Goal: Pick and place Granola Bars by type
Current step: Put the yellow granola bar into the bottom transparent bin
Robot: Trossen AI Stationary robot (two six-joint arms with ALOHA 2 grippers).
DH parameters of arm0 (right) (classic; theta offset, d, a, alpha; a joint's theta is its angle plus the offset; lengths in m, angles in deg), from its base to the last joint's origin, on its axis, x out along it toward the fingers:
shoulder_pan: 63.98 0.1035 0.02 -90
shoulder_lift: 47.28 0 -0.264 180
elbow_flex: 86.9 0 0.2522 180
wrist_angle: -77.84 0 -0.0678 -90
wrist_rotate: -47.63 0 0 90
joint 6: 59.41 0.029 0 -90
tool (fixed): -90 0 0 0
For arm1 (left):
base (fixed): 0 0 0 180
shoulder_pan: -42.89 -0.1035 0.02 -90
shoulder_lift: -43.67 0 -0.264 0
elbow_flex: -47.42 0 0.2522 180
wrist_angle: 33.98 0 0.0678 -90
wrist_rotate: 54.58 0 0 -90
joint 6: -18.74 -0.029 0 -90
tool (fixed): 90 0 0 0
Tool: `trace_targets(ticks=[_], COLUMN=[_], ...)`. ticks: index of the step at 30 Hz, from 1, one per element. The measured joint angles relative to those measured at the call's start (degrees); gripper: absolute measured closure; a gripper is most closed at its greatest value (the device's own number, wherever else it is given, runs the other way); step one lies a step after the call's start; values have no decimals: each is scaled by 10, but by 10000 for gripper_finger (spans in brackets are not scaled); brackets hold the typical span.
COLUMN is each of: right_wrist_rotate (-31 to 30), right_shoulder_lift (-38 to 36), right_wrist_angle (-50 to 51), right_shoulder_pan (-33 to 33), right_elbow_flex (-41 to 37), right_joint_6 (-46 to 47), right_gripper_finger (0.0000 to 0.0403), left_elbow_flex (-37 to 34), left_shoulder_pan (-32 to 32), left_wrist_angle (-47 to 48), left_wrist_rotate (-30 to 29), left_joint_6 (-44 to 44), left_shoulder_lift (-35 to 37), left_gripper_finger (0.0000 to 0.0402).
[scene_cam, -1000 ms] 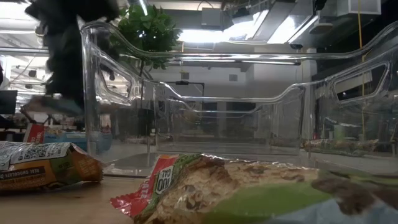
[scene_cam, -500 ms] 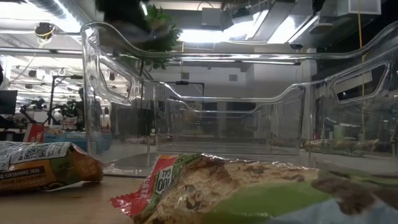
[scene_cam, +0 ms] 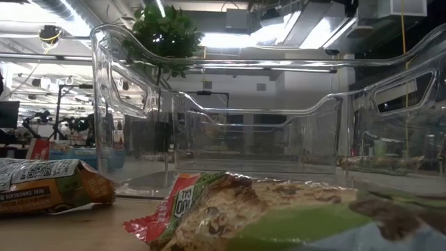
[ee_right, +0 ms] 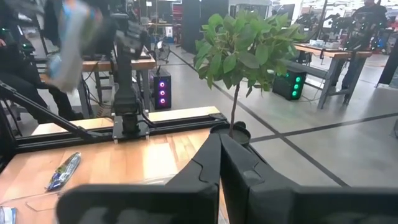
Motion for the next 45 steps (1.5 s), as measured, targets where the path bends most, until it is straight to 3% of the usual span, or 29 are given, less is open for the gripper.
trace_targets(ticks=[17,28,35,45], right_wrist_rotate=[14,107,110,110], right_shoulder_lift=[14,15,15,15], right_wrist_angle=[8,8,8,8], right_shoulder_pan=[0,0,0,0], right_elbow_flex=[0,0,0,0], right_joint_6=[0,0,0,0], right_gripper_finger=[395,395,395,395], left_elbow_flex=[217,226,226,225], left_shoulder_pan=[49,97,118,114], left_wrist_angle=[1,14,67,131], left_wrist_rotate=[16,15,-13,9], left_joint_6=[-25,35,39,97], left_shoulder_lift=[-211,-286,-344,-442], left_gripper_finger=[327,327,327,327])
